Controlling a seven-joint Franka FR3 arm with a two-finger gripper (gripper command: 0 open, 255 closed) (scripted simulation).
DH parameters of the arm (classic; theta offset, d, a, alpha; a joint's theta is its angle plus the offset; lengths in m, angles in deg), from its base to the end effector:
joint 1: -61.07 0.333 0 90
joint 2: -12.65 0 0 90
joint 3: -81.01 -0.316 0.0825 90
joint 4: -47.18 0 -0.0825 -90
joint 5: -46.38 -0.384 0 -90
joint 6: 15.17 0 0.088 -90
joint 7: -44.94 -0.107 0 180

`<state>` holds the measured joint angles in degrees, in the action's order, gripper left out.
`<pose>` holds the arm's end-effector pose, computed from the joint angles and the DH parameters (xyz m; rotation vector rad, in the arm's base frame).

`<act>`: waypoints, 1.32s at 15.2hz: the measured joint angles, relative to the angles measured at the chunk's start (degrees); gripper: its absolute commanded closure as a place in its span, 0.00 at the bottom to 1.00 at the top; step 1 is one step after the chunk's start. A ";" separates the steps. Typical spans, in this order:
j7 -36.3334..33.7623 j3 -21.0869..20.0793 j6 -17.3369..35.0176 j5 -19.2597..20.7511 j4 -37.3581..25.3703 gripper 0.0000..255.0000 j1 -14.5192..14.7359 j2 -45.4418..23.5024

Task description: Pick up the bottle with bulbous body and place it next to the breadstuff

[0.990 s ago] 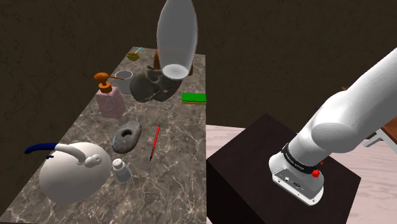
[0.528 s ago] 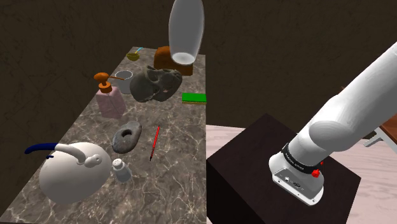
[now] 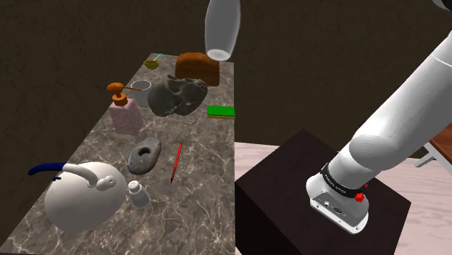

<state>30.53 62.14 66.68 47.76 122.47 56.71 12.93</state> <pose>0.5144 0.1308 0.7326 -3.1304 0.0047 -0.1906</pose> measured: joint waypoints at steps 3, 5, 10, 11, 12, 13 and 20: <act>2.94 1.23 -1.42 1.22 -6.31 1.00 -1.23 -5.00; 4.58 1.86 -2.93 2.15 -11.45 1.00 -1.79 -8.75; 9.84 3.79 -7.28 3.91 -25.30 1.00 -3.55 -18.35; 10.61 4.06 -8.13 4.22 -27.94 1.00 -3.72 -20.19; 11.15 4.22 -7.79 4.10 -27.67 1.00 -4.19 -20.28; 11.38 4.28 -6.57 3.85 -25.82 1.00 -4.62 -19.64; 12.03 4.44 1.84 2.23 -12.39 1.00 -6.52 -14.49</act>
<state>42.56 66.58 68.52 49.99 110.08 50.18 -1.56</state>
